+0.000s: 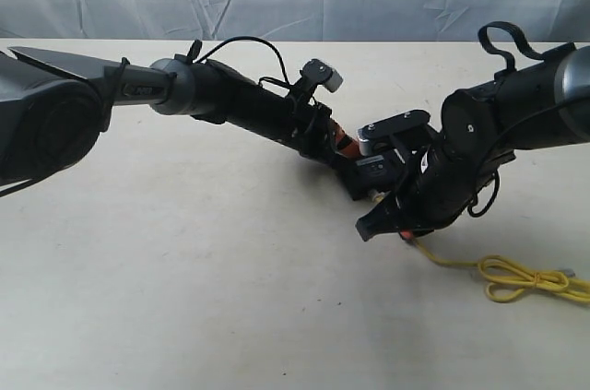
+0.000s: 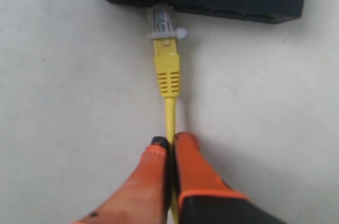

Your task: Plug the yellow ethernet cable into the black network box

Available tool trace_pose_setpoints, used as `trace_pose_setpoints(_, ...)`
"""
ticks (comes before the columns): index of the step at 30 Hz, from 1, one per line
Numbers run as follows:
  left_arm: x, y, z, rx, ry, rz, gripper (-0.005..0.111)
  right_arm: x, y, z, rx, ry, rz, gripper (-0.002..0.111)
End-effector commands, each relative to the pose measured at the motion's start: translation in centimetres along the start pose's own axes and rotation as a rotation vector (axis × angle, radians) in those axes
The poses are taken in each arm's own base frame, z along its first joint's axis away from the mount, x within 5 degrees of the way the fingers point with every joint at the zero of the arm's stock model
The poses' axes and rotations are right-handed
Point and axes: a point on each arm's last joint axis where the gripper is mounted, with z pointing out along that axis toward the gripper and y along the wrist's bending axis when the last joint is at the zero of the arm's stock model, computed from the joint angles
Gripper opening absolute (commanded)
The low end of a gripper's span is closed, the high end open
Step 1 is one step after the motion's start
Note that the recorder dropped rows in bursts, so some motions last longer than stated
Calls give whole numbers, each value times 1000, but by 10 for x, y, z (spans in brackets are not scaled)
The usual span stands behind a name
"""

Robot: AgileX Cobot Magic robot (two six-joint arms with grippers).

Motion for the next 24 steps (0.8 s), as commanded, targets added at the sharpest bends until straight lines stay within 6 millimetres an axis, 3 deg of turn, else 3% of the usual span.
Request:
trace_pose_setpoints(1,-1,-3,2,8,9,20,0,-3,-3,-3,27,-44,13,-1)
trace_pose_setpoints(24,-1,-4,2,19,13,22,0,-4,-3,-3,28,-57,60,-1)
